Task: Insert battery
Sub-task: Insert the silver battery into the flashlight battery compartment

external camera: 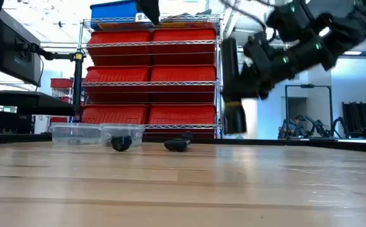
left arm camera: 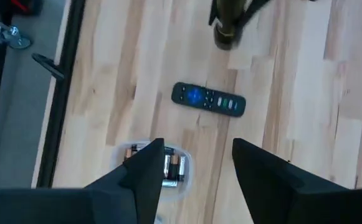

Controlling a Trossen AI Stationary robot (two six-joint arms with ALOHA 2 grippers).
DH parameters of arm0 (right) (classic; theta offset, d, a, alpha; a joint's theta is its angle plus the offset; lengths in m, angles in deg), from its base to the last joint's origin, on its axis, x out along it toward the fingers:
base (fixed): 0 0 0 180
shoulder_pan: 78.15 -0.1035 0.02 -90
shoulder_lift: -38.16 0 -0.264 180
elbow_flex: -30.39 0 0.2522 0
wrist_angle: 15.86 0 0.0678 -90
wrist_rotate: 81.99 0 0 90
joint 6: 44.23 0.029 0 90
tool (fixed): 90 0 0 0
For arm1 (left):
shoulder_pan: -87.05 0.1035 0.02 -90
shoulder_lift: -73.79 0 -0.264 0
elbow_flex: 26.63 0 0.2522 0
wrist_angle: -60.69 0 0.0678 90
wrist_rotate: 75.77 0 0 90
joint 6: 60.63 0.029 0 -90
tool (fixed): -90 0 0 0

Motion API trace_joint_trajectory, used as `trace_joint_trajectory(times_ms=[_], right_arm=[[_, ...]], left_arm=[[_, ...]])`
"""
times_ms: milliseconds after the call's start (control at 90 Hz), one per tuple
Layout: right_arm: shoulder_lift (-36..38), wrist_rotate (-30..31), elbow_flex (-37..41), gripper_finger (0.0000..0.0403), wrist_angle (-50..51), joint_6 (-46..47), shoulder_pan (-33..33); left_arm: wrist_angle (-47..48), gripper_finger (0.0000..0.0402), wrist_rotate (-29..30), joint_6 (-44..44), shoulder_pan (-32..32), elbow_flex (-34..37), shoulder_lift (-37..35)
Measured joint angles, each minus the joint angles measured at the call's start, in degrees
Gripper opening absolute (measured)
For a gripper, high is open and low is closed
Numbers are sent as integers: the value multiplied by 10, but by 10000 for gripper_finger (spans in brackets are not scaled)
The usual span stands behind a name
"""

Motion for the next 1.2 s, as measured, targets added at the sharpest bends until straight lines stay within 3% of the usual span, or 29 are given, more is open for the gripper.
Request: trace_joint_trajectory(times_ms=[267, 522, 711, 800, 1200], right_arm=[[-53, 13, 22, 142, -86, 0, -7], [-69, 15, 19, 143, -91, -14, -31], [-51, 5, 23, 250, -71, -60, -37], [-39, 6, 21, 282, -78, -60, -35], [58, 10, 15, 294, -76, -169, -31]], left_arm=[[-2, 169, 0, 24, 0, 20, 0], [-1, 169, -1, 12, 0, 21, 0], [-1, 169, -11, 6, 0, 21, 0], [-1, 169, -11, 6, 0, 21, 0], [-7, 169, -11, -2, 0, 21, 0]])
